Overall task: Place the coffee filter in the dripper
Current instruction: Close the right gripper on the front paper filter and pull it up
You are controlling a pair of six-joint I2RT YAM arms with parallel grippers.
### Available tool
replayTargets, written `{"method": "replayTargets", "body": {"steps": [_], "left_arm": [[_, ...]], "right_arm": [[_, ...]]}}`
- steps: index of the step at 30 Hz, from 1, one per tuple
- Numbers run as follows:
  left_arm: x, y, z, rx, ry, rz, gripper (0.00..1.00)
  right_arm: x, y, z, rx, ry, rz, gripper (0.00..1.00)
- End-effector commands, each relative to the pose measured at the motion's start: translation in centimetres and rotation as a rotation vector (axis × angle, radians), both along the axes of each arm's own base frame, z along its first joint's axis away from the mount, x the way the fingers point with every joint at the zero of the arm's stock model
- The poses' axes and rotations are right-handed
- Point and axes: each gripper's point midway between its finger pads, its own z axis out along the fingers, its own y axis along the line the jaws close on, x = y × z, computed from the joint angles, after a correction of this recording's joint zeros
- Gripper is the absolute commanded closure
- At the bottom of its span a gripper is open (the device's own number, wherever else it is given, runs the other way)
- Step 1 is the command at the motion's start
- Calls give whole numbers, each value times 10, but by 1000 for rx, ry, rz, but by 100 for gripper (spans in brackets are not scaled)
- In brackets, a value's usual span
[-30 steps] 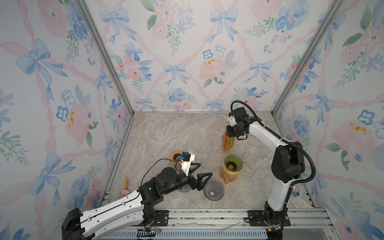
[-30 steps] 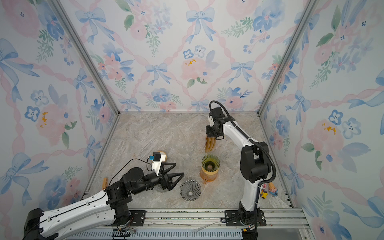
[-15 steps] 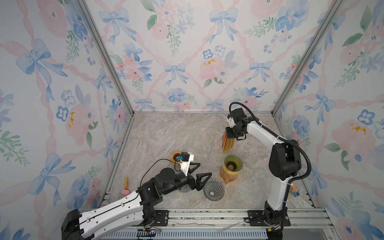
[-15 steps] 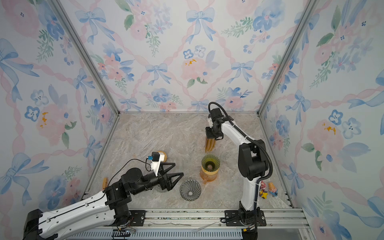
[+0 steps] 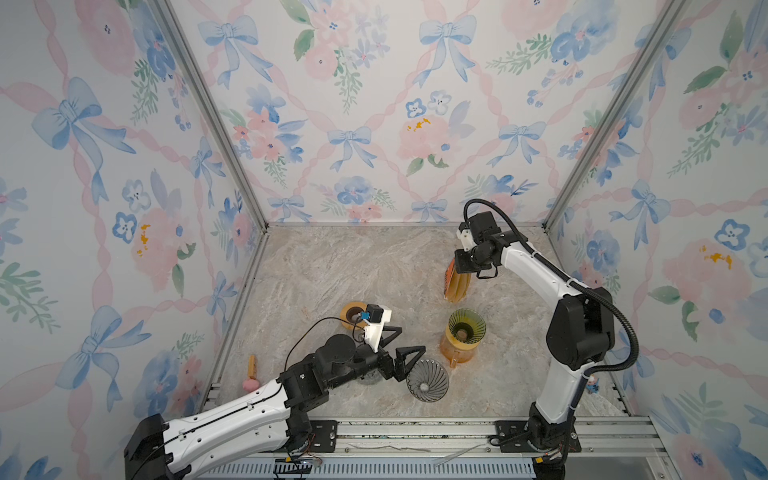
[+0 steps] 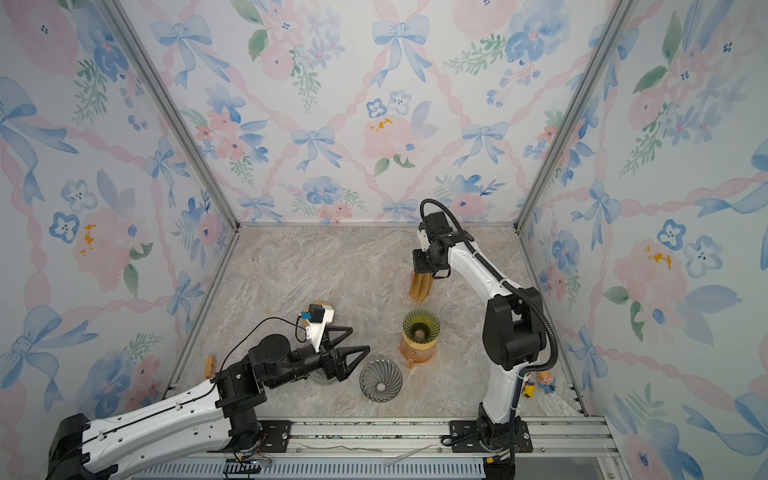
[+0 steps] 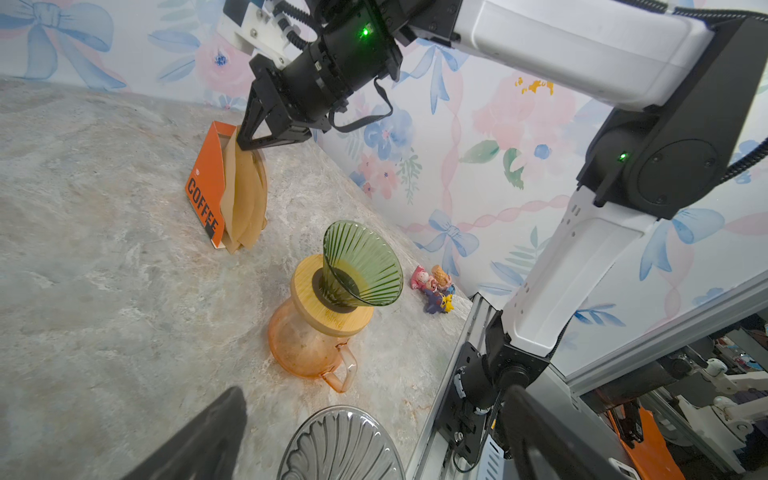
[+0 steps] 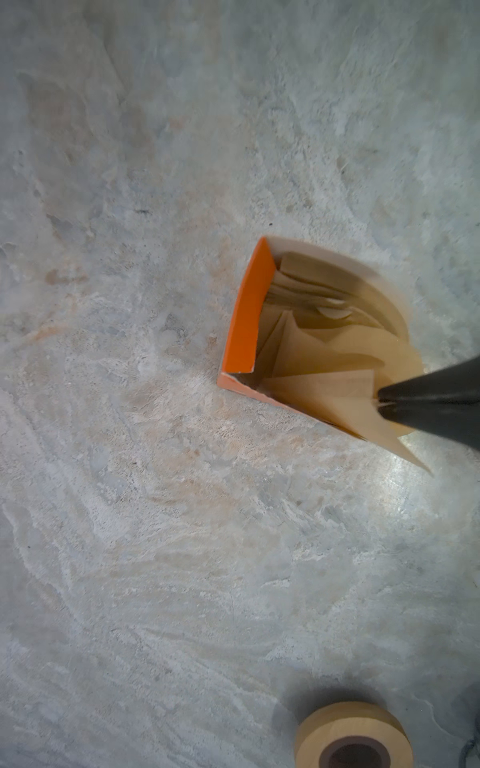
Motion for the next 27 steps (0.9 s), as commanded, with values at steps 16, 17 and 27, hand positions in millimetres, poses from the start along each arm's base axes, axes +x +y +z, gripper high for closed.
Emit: {"method": "replayTargets", "body": {"steps": [16, 17, 27], "left_arm": [[18, -1, 12, 53, 25, 82, 2], [19, -1, 10, 55, 25, 87, 2], [19, -2, 8, 84, -3, 72, 2]], "right_arm": [[-8, -13, 45, 119, -84, -63, 96], [-7, -15, 49, 121, -92, -65, 96], [-6, -20, 90, 130, -177, -64, 97]]}}
